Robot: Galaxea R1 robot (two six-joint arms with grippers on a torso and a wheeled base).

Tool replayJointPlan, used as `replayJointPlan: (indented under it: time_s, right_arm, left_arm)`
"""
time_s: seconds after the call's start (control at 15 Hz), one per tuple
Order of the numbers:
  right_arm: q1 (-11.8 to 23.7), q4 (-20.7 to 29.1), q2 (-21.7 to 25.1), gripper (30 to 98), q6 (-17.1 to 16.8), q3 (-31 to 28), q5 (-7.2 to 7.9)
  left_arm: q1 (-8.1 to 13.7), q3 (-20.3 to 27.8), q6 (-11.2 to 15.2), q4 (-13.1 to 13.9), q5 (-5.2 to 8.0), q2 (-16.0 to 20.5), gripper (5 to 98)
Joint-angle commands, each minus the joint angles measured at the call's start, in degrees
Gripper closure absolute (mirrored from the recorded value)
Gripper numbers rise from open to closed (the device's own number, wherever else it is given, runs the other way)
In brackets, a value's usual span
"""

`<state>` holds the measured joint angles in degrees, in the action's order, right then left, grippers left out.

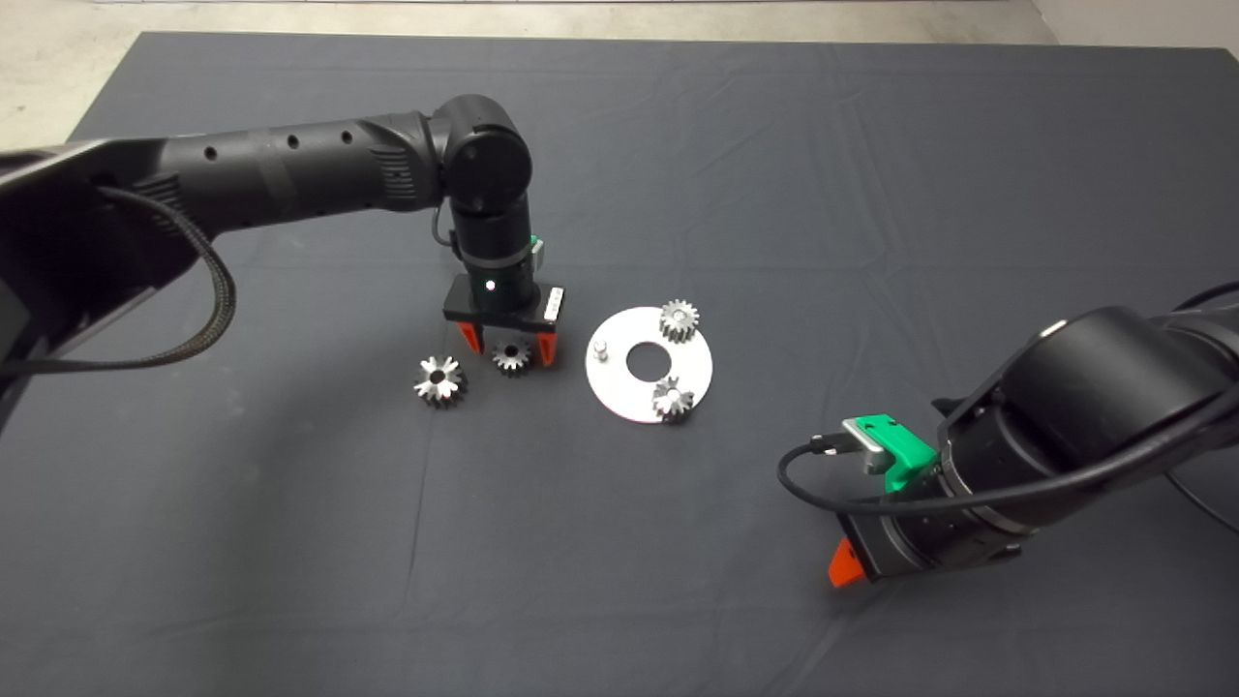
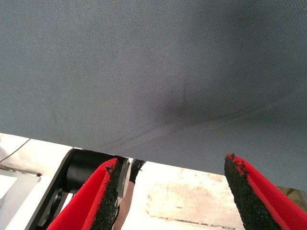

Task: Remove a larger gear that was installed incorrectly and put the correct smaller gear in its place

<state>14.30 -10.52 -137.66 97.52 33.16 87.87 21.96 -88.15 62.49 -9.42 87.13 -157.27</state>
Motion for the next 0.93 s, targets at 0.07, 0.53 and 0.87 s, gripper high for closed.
replayJointPlan:
  time_s: [0.07,0.53,0.87]
  right_arm:
    - [1.3,0.4,0.0,70.1,-0.1,-0.5,7.13]
    - [1.3,0.4,0.1,70.1,-0.1,-0.4,7.13]
    - [1.3,0.4,0.1,70.1,-0.1,-0.4,7.13]
  left_arm:
    - [1.3,-0.3,-0.6,-0.5,2.70,0.0,38.5]
    - [1.3,-0.9,-0.6,-0.5,2.70,-0.1,48.5]
    - [1.4,-1.0,-0.7,-0.4,2.70,-0.1,48.5]
